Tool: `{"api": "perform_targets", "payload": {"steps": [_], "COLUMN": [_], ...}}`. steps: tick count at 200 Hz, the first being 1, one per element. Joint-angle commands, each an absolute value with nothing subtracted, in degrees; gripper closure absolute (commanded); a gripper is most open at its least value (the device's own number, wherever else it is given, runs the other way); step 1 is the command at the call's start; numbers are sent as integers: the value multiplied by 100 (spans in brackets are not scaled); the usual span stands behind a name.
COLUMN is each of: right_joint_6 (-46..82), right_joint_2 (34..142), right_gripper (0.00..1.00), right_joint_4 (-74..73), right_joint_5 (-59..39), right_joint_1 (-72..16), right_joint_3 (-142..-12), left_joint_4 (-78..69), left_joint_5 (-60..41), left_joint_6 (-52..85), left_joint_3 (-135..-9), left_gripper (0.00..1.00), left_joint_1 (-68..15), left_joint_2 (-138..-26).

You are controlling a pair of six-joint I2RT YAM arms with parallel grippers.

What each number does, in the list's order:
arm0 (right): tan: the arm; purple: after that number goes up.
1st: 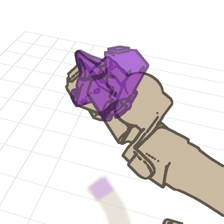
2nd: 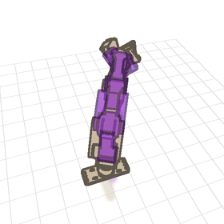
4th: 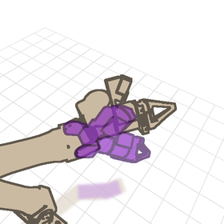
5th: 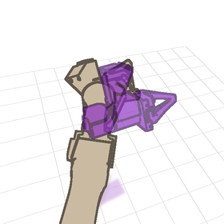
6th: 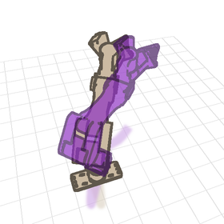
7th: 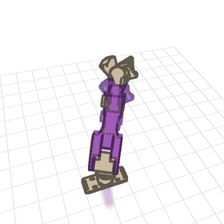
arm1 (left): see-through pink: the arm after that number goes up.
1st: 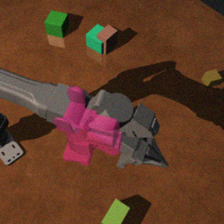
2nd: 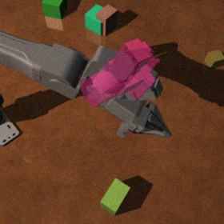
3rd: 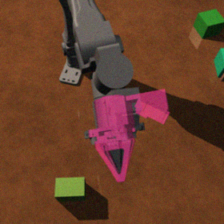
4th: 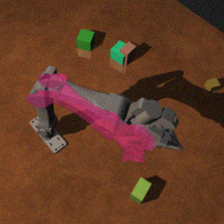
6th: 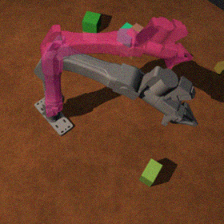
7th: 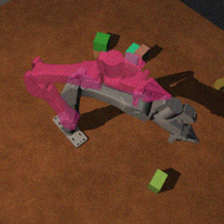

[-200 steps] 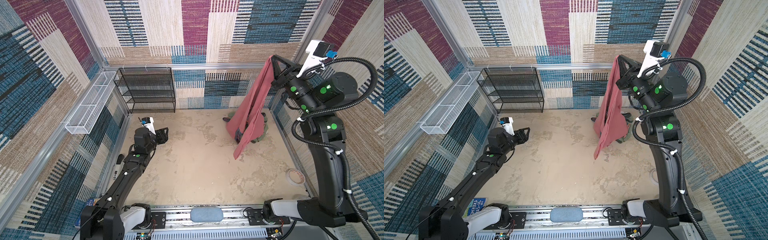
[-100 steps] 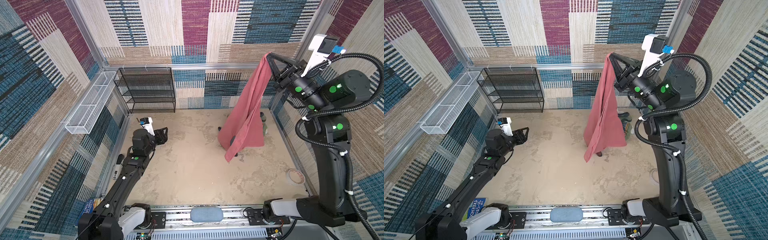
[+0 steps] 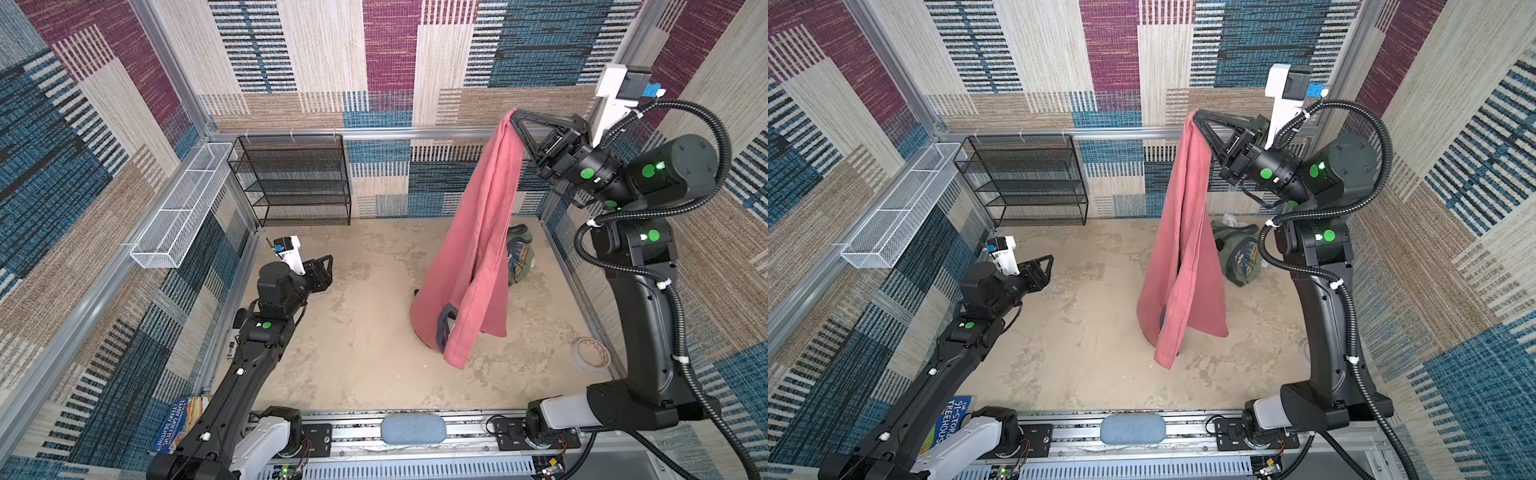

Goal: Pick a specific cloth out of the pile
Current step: 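Swing the hanging pink tank top toward the left gripper with the right gripper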

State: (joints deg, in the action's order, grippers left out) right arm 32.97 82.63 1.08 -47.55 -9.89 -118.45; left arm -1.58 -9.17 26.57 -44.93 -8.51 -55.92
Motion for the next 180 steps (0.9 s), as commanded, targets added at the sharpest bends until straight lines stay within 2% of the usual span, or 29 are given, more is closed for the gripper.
{"api": "perform_targets", "payload": {"steps": [1, 84, 135, 180], "right_joint_6": [3587, 3500, 3725, 4051], "right_joint_2": [8474, 10061, 11826, 12554], "right_gripper": [100, 100, 100, 100], "right_joint_4": [-372, -276, 57, -431], "right_joint_5": [-5019, -5164, -5343, -5343], "right_joint_1": [-1320, -2649, -3296, -3683], "right_joint_3": [-11973, -13246, -15361, -15234], "left_joint_4": [196, 1627, 2150, 2424], "left_joint_5": [-822, -223, -154, -140], "left_joint_6": [2784, 2728, 2851, 2968], "left_joint_3": [-4613, -4836, -4804, -4715], "left_gripper": [40, 41, 41, 41], "left_joint_1": [-861, -880, -892, -888], "left_joint_2": [-5422, -4396, -3898, -3474]}}
